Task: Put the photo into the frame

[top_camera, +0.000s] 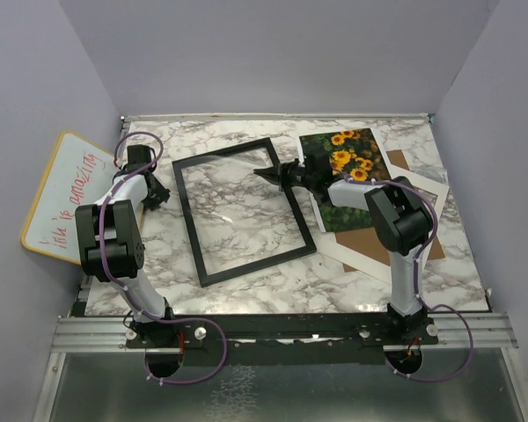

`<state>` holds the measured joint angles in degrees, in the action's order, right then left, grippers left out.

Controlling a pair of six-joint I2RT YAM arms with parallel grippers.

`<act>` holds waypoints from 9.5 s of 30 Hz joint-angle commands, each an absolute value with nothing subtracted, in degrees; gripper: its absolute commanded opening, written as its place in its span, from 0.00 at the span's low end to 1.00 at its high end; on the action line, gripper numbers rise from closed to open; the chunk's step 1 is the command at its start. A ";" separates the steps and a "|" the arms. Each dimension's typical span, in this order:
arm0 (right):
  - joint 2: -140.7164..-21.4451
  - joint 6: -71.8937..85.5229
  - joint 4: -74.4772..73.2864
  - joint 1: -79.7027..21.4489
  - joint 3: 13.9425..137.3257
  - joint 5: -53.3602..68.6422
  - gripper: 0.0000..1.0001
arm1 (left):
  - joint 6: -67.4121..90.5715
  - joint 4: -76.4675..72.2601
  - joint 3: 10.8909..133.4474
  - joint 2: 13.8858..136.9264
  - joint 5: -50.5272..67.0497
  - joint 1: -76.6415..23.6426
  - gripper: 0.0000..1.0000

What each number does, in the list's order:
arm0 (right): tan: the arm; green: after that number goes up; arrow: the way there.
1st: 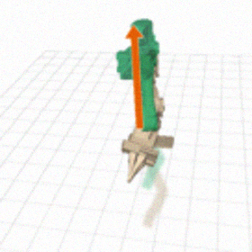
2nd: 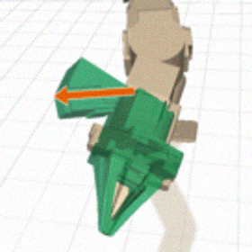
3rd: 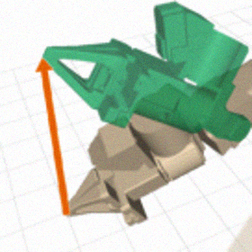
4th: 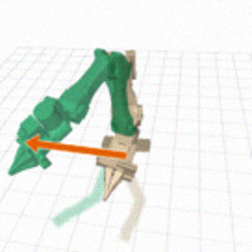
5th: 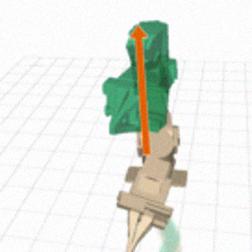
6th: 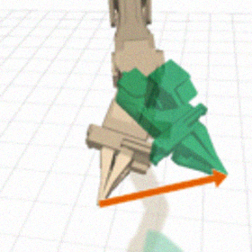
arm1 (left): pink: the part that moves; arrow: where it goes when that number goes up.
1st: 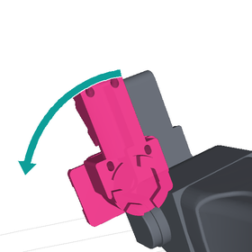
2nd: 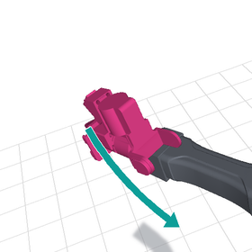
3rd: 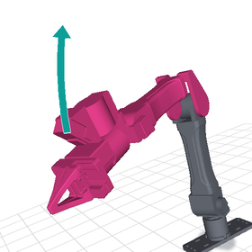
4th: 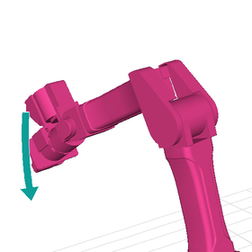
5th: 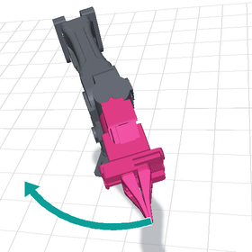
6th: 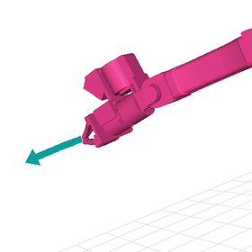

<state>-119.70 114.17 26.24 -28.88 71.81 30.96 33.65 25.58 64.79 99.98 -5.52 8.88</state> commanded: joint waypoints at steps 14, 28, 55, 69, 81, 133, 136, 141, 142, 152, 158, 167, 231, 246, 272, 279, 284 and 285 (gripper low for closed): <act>-116.49 90.35 15.49 -26.60 69.95 24.21 0.01 | 34.23 25.14 64.57 98.93 -4.22 9.47 0.27; -121.82 82.32 36.29 -24.31 69.82 38.67 0.49 | 33.77 24.79 65.50 99.69 -0.82 9.45 0.27; -123.84 70.00 39.48 -23.99 66.50 48.23 0.14 | 33.39 23.30 64.69 99.54 3.27 9.49 0.30; -121.78 91.13 57.80 -24.01 64.61 49.02 0.01 | 33.84 22.93 63.63 98.75 2.75 9.45 0.30; -116.97 99.09 56.56 -24.81 65.32 47.05 0.01 | 34.63 23.91 64.94 98.83 -2.01 9.45 0.30; -127.66 90.75 67.76 -27.51 74.76 52.66 0.01 | 34.89 25.44 65.83 98.53 -4.75 11.29 0.30; -129.06 90.75 68.77 -27.67 75.31 52.86 0.01 | 34.89 25.40 65.75 98.57 -4.66 11.33 0.30; -129.87 88.67 70.52 -27.60 74.80 53.86 0.01 | 34.89 25.32 65.65 98.57 -4.57 11.27 0.30; -129.85 88.05 70.57 -27.61 74.86 54.26 0.01 | 34.89 25.31 65.59 98.60 -4.49 11.29 0.30; -131.49 82.30 64.84 -27.56 75.92 54.26 0.01 | 34.89 25.31 65.65 98.45 -4.39 11.29 0.30; -131.84 81.37 64.31 -27.56 75.68 54.33 0.01 | 34.89 25.26 65.65 98.49 -4.30 11.31 0.30; -132.33 80.06 62.86 -27.59 75.14 54.15 0.01 | 35.02 25.22 65.65 98.61 -3.80 11.30 0.30; -126.11 53.01 28.08 -26.73 80.11 49.13 0.33 | 35.11 24.26 64.76 98.04 -3.21 11.30 0.30; -125.09 52.38 28.65 -26.06 78.64 48.60 0.43 | 35.20 24.17 65.04 98.43 -3.16 11.31 0.30; -123.83 48.47 23.70 -25.58 78.84 45.47 0.57 | 35.24 23.95 64.86 98.87 -3.08 11.30 0.30; -124.01 47.31 20.32 -25.58 79.94 44.51 0.64 | 35.24 23.88 64.86 98.88 -2.99 11.30 0.30; -123.68 44.79 16.33 -25.58 81.12 43.03 0.69 | 35.24 23.82 64.86 98.88 -3.08 11.30 0.30; -123.52 44.28 15.50 -25.58 81.32 42.55 0.70 | 35.24 23.81 64.86 98.88 -3.01 11.29 0.30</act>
